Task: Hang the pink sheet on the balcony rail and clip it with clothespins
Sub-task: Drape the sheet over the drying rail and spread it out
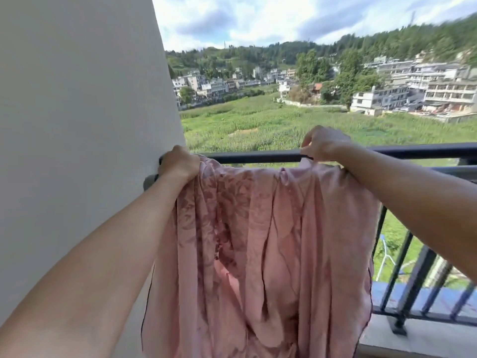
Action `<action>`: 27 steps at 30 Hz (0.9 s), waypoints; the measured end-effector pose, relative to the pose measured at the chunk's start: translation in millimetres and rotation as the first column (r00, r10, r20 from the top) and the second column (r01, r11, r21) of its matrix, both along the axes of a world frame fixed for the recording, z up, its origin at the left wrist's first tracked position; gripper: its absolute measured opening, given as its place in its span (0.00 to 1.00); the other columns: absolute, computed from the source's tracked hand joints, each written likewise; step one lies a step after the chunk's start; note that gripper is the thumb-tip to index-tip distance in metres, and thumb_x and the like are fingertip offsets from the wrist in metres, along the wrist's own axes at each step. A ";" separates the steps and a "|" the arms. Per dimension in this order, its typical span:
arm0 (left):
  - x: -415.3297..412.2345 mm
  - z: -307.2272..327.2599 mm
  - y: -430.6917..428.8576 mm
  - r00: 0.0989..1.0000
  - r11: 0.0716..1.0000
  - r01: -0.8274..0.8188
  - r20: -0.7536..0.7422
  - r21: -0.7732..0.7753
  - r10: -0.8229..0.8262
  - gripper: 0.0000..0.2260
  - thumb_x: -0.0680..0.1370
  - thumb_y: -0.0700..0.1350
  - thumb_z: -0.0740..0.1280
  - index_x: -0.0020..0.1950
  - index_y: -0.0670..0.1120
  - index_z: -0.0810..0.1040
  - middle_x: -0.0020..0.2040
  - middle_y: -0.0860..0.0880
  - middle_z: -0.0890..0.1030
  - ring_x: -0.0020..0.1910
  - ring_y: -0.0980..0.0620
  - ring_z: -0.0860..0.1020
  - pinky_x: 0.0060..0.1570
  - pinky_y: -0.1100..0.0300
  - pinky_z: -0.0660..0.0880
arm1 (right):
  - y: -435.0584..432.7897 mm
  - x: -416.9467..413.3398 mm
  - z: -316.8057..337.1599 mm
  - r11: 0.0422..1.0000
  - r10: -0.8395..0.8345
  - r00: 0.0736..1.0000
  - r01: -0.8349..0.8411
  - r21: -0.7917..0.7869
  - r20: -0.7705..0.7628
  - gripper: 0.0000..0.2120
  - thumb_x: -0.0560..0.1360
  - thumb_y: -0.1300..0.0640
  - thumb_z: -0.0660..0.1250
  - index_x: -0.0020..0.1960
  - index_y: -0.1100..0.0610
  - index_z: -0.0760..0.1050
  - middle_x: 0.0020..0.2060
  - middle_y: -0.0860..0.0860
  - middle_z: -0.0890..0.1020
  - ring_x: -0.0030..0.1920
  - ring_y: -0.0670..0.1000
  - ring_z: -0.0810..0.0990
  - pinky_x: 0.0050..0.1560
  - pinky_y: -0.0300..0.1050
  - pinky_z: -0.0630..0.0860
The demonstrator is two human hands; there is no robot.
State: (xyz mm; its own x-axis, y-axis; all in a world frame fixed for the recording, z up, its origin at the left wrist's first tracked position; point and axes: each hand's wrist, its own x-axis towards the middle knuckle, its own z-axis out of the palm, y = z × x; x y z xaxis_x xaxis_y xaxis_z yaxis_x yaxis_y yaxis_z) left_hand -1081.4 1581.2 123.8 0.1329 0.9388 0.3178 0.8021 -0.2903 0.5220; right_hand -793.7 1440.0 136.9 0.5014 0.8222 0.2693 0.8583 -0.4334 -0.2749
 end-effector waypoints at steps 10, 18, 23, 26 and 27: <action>14.3 -54.6 -55.0 0.938 0.764 0.321 -0.298 0.560 -0.176 0.18 0.83 0.51 0.54 0.49 0.43 0.80 0.52 0.42 0.81 0.55 0.39 0.75 0.60 0.42 0.63 | -109.2 -51.5 -79.5 0.888 0.154 0.801 -0.369 0.275 0.578 0.22 0.74 0.46 0.71 0.65 0.52 0.77 0.60 0.51 0.81 0.57 0.56 0.80 0.55 0.54 0.75; 4.8 -49.9 -59.2 0.897 0.797 0.384 -0.391 0.465 -0.204 0.25 0.80 0.59 0.47 0.56 0.48 0.79 0.55 0.44 0.80 0.57 0.40 0.73 0.63 0.43 0.62 | -116.1 5.9 -23.3 0.798 0.076 0.882 -0.333 0.502 0.465 0.07 0.77 0.63 0.65 0.49 0.60 0.82 0.40 0.57 0.85 0.36 0.57 0.83 0.37 0.43 0.77; 31.0 -45.5 -102.4 0.852 0.767 0.482 -0.432 0.424 -0.297 0.28 0.79 0.65 0.52 0.70 0.49 0.71 0.64 0.45 0.77 0.65 0.42 0.71 0.68 0.41 0.58 | -113.4 76.5 58.6 0.805 -0.272 0.925 0.067 0.590 0.266 0.13 0.77 0.58 0.58 0.49 0.63 0.80 0.46 0.67 0.82 0.47 0.66 0.81 0.44 0.51 0.75; 66.9 -42.1 -134.4 0.860 0.752 0.501 -0.344 0.427 -0.378 0.28 0.79 0.62 0.58 0.72 0.47 0.67 0.66 0.44 0.75 0.66 0.42 0.70 0.70 0.45 0.58 | -100.6 107.4 75.5 0.802 -0.371 0.910 0.215 0.557 0.183 0.14 0.77 0.57 0.59 0.50 0.63 0.81 0.50 0.66 0.82 0.51 0.65 0.81 0.50 0.53 0.77; 81.5 -40.3 -143.7 0.861 0.748 0.504 -0.324 0.432 -0.393 0.28 0.79 0.62 0.58 0.72 0.46 0.67 0.65 0.44 0.75 0.66 0.42 0.70 0.70 0.45 0.58 | -95.1 115.4 69.7 0.815 -0.385 0.907 0.248 0.523 0.171 0.13 0.77 0.57 0.59 0.50 0.62 0.81 0.50 0.66 0.82 0.52 0.65 0.81 0.50 0.53 0.77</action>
